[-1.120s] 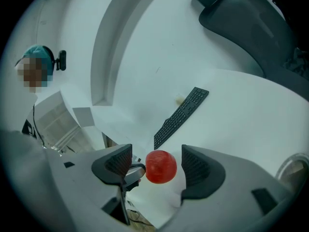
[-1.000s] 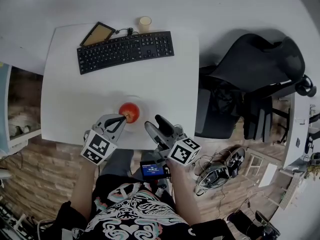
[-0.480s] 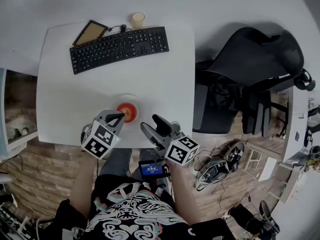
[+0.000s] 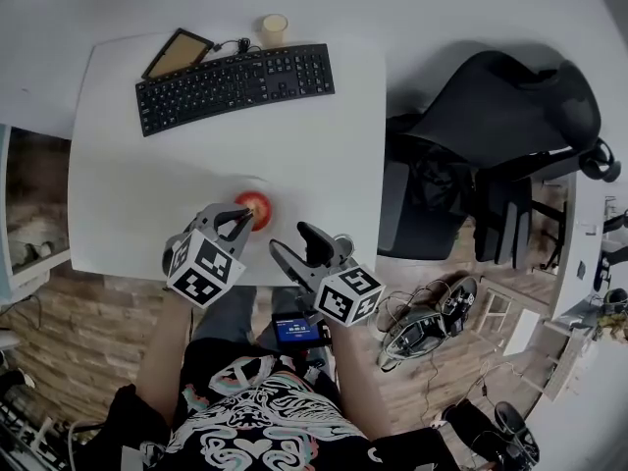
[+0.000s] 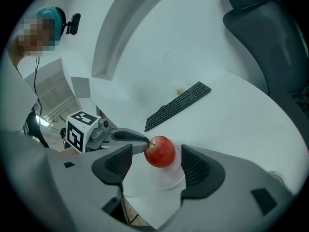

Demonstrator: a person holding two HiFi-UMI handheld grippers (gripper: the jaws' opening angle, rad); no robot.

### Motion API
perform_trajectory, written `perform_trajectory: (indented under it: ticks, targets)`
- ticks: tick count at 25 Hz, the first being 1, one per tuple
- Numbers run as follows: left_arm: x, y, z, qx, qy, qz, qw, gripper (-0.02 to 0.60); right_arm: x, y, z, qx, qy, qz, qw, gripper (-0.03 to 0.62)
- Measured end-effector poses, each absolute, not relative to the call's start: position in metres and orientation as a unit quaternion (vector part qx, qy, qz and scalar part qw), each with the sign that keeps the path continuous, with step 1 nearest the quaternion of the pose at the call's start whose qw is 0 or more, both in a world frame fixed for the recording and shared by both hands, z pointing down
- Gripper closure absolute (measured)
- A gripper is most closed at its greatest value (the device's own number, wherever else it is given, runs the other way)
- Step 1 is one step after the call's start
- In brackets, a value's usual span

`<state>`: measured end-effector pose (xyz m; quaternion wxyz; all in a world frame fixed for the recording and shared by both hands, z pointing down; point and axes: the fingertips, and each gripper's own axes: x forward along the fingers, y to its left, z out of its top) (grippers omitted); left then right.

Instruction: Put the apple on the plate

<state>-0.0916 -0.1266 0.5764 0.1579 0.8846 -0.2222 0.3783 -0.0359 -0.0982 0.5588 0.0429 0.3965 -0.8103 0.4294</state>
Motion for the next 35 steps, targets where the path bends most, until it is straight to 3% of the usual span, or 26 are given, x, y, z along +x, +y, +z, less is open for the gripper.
perform_trajectory:
  ticks: [7, 12, 22, 24, 25, 27, 35]
  targets:
    - [-0.089, -0.123, 0.576, 0.89, -0.221, 0.362, 0.166, 0.546, -0.029, -0.098, 0.558, 0.408, -0.811, 0.417, 0.05, 0.264]
    - [-0.09, -0.121, 0.573, 0.893, -0.227, 0.348, 0.173, 0.454, -0.031, -0.097, 0.555, 0.413, -0.812, 0.41, 0.051, 0.264]
    - [-0.107, -0.134, 0.538, 0.906, -0.282, 0.282, 0.139, 0.453, -0.03, -0.101, 0.534, 0.445, -0.826, 0.34, 0.068, 0.266]
    - [-0.112, -0.137, 0.523, 0.915, -0.297, 0.244, 0.123, 0.487, -0.027, -0.105, 0.521, 0.466, -0.828, 0.305, 0.064, 0.268]
    - [-0.116, -0.137, 0.516, 0.918, -0.306, 0.226, 0.115, 0.507, -0.025, -0.107, 0.514, 0.481, -0.827, 0.284, 0.062, 0.302]
    - [-0.126, -0.136, 0.504, 0.92, -0.32, 0.203, 0.102, 0.537, -0.025, -0.111, 0.501, 0.503, -0.828, 0.239, 0.065, 0.541]
    - [-0.154, -0.128, 0.483, 0.923, -0.342, 0.145, 0.103, 0.566, -0.033, -0.106, 0.463, 0.543, -0.823, 0.155, 0.064, 0.562]
